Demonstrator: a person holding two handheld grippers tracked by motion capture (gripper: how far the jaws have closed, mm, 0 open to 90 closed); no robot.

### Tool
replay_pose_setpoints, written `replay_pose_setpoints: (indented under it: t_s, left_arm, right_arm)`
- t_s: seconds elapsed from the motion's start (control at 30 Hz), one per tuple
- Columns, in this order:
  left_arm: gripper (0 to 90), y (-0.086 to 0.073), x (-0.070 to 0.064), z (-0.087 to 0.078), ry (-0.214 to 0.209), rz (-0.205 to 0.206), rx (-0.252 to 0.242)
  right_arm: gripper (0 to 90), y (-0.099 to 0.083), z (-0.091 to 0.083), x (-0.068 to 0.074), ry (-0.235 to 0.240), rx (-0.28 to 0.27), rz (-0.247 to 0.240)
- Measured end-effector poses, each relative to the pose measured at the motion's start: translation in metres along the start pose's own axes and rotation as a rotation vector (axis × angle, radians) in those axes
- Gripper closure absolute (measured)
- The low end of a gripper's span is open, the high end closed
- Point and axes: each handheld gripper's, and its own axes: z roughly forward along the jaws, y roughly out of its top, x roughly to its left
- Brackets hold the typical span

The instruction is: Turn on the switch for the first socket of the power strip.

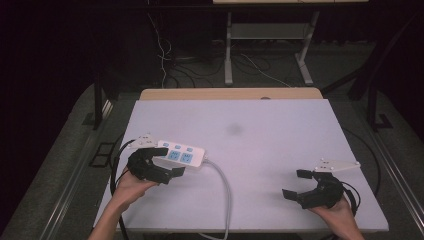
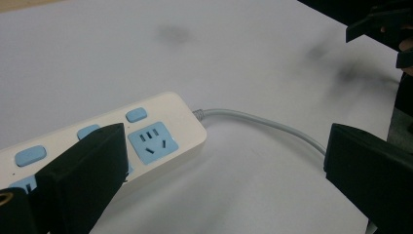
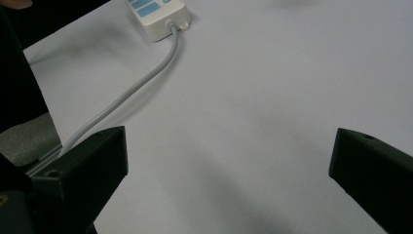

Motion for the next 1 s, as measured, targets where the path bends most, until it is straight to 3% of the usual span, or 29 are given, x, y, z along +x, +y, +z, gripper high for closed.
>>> replay_pose_setpoints:
  t_s: [1.0]
  left_arm:
    - [0.9, 0.044, 0.018, 0.013, 0.009, 0.064, 0.127]
  right_arm:
    - [0.2, -0.001, 0.001, 0.002, 0.017, 0.019, -0.014]
